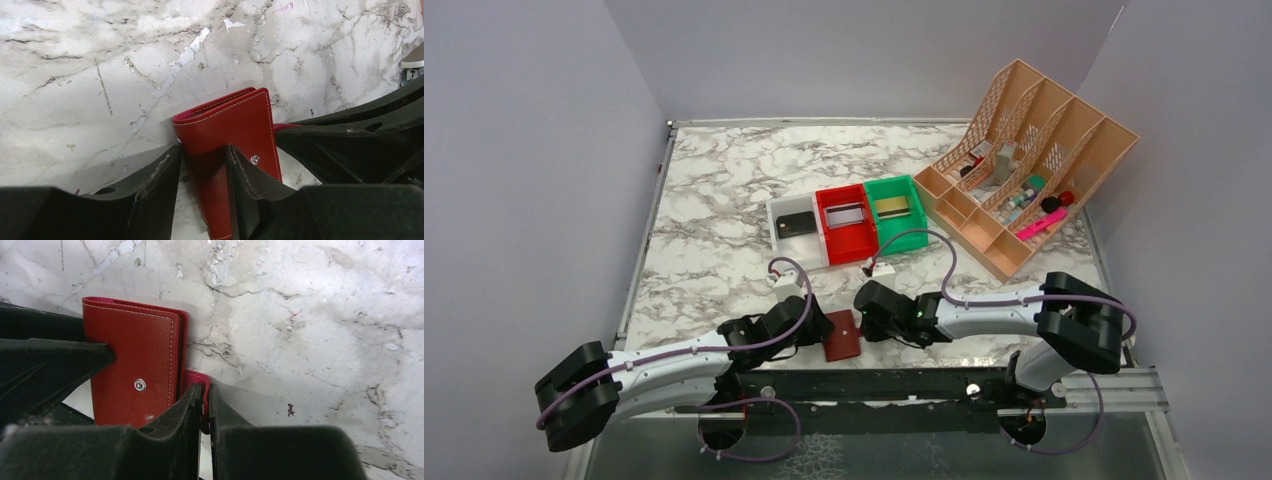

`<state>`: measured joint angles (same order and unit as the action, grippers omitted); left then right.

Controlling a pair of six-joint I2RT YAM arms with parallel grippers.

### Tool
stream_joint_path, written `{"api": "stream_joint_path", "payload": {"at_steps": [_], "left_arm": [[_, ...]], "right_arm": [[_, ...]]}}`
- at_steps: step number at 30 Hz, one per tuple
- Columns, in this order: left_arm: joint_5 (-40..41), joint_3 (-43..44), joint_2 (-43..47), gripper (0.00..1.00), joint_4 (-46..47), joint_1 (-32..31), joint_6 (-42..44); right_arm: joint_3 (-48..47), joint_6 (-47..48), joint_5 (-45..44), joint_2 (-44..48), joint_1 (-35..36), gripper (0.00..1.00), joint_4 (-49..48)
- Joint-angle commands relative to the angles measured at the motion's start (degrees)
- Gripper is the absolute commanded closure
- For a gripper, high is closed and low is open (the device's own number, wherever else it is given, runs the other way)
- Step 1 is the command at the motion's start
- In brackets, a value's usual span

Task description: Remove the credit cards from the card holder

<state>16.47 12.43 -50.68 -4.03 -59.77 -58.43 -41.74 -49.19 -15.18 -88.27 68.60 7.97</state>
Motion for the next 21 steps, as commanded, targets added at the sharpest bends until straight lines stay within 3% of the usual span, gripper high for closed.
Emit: {"api": "stream_joint_path", "payload": {"at_steps": [1, 4, 9, 16, 21], "left_arm": [[-0.54, 0.63, -0.01, 0.56, -4.03, -0.35, 1.27], [0.21, 1.19, 0.44, 0.46, -5.17, -0.34, 1.33], [1.82, 3.48, 1.31, 0.25, -7.85, -0.34, 2.37], [3.3, 6.62, 2.56, 0.13, -10.71, -0.35, 3.02], [4.91, 7.05, 5.09, 0.11, -13.16, -0.35, 1.79]], "right_arm": [[0.09, -0.91, 0.34, 0.38, 0.04, 0.91, -0.71], [-2.76, -1.36, -5.86, 1.57, 0.04, 0.99, 6.68], [-3.49, -1.43, -12.57, 6.76, 0.04, 0.99, 14.84], [0.18, 0.54, -7.33, 16.94, 0.0, 0.99, 8.46], [1.09, 2.48, -1.53, 18.9, 0.04, 0.98, 1.48]]}}
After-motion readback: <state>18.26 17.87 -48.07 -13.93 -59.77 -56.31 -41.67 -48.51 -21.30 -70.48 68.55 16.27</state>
